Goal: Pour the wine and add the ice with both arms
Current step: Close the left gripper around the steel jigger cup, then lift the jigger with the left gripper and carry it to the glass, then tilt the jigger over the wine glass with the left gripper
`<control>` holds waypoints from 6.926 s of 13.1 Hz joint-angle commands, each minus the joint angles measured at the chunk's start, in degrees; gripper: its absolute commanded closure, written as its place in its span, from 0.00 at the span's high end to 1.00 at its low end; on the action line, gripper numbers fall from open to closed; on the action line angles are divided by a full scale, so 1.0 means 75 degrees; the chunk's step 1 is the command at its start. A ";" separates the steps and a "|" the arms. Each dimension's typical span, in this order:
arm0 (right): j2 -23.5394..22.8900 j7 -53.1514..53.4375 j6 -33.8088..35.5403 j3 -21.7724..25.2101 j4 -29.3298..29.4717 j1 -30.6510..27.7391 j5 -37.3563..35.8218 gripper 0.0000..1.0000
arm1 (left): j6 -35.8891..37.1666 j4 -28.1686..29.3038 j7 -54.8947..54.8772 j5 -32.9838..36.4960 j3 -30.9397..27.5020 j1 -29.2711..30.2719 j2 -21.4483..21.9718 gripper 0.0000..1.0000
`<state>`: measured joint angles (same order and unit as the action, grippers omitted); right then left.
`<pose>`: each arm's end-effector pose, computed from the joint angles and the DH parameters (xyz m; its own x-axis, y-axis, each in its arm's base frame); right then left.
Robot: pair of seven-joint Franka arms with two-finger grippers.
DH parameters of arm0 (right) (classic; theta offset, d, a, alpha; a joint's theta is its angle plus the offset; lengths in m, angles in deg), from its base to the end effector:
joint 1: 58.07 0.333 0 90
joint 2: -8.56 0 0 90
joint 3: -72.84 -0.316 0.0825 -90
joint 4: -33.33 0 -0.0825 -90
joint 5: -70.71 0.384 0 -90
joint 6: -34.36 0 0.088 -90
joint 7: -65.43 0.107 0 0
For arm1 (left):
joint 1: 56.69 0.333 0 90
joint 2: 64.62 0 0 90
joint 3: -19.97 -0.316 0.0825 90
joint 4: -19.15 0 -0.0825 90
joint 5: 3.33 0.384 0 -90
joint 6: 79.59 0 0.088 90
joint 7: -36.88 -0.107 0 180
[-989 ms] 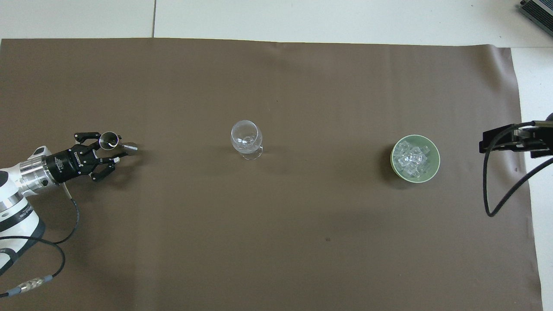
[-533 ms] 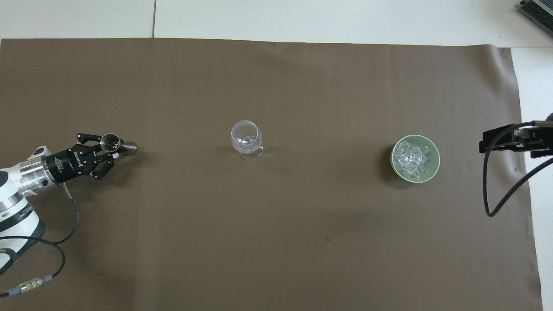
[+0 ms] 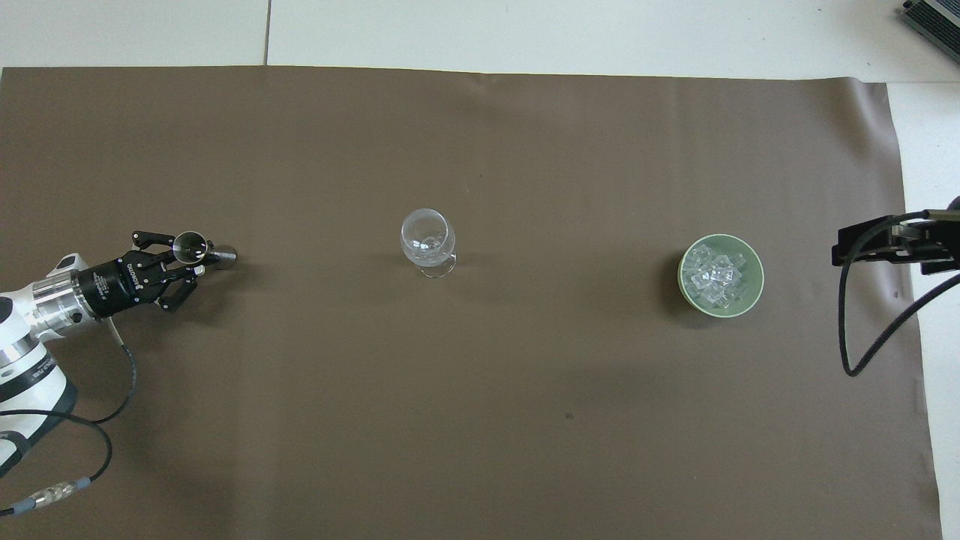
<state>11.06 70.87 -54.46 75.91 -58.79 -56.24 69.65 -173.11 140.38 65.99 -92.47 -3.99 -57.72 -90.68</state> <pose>0.5384 -0.0143 0.6291 0.9931 -0.1166 -0.0124 -0.1164 -0.9931 0.0174 0.5374 0.1144 0.2240 0.0068 0.2562 -0.9666 0.9310 0.3513 0.0996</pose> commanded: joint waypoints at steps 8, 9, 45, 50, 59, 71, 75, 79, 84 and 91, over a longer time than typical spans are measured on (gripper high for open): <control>0.0078 -0.0186 0.0065 -0.0046 -0.0011 -0.0127 0.0060 1.00 | -0.0536 -0.0296 0.2290 0.0832 0.0309 0.0066 0.1725 0.00; 0.0078 -0.0186 0.0077 -0.0046 -0.0011 -0.0127 0.0060 1.00 | -0.0782 -0.0285 0.2723 0.1090 0.0474 0.0066 0.2112 0.00; 0.0078 -0.0186 0.0077 -0.0046 -0.0011 -0.0127 0.0060 1.00 | -0.6948 0.0302 0.6829 0.3845 0.5983 0.0019 0.4190 0.00; 0.0078 -0.0186 0.0077 -0.0046 -0.0011 -0.0127 0.0060 1.00 | -0.7124 -0.0189 0.7809 0.5622 0.6147 -0.0004 0.3711 0.00; 0.0078 -0.0186 0.0077 -0.0046 -0.0011 -0.0127 0.0060 1.00 | -0.7265 -0.0542 0.8947 0.8377 0.6370 -0.0028 0.3300 0.00; 0.0078 -0.0186 0.0077 -0.0046 -0.0011 -0.0127 0.0060 1.00 | -0.7148 -0.0601 1.0039 1.1122 0.6686 -0.0040 0.3299 0.00; 0.0078 -0.0186 0.0077 -0.0046 -0.0011 -0.0127 0.0060 1.00 | -0.7159 -0.0624 1.0484 1.1919 0.6768 -0.0040 0.3288 0.00; 0.0078 -0.0186 0.0077 -0.0046 -0.0011 -0.0127 0.0060 1.00 | -0.7066 -0.0706 1.0742 1.2656 0.6757 -0.0039 0.3276 0.00; 0.0078 -0.0186 0.0065 -0.0046 -0.0011 -0.0127 0.0060 1.00 | -0.6785 -0.0812 1.1118 1.3770 0.6850 -0.0040 0.3311 0.00; 0.0078 -0.0186 0.0077 -0.0046 -0.0011 -0.0127 0.0060 1.00 | -0.6247 -0.1080 1.1458 1.5036 0.7132 -0.0040 0.3334 0.00</control>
<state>11.06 70.87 -54.46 75.91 -58.79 -56.24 69.65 -222.83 134.11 150.56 17.80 49.23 -57.78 -65.78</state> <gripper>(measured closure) 0.000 0.789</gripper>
